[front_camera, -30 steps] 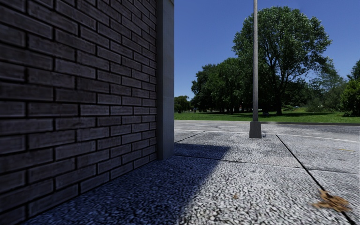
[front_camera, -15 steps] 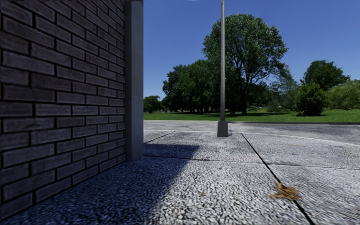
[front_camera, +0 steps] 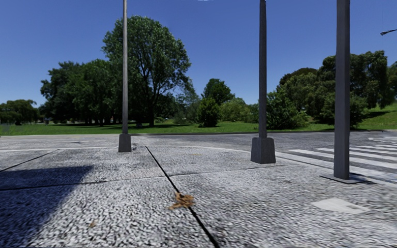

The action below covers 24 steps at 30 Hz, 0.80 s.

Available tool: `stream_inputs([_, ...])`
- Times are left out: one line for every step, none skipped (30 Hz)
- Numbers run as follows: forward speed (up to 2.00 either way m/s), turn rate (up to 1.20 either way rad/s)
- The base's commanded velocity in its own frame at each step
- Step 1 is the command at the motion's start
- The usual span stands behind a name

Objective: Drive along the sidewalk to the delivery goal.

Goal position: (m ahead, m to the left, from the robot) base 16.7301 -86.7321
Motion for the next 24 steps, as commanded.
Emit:
stream_inputs([0.00, -1.20])
stream_inputs([0.00, -1.20])
stream_inputs([0.00, -0.59])
stream_inputs([0.00, 0.00])
stream_inputs([0.00, 0.00])
stream_inputs([0.00, 0.00])
stream_inputs([0.00, 0.00])
stream_inputs([0.00, 0.00])
stream_inputs([0.00, 0.00])
stream_inputs([0.00, 0.00])
stream_inputs([0.00, 0.00])
stream_inputs([0.00, 0.00])
stream_inputs([0.00, 0.00])
stream_inputs([0.00, 0.00])
stream_inputs([0.00, 0.00])
stream_inputs([0.00, 0.00])
stream_inputs([0.00, 0.00])
stream_inputs([0.00, 0.00])
stream_inputs([0.00, -0.74])
stream_inputs([0.00, -1.20])
stream_inputs([0.00, -1.20])
stream_inputs([0.00, -1.20])
stream_inputs([0.00, -1.20])
stream_inputs([0.00, -1.20])
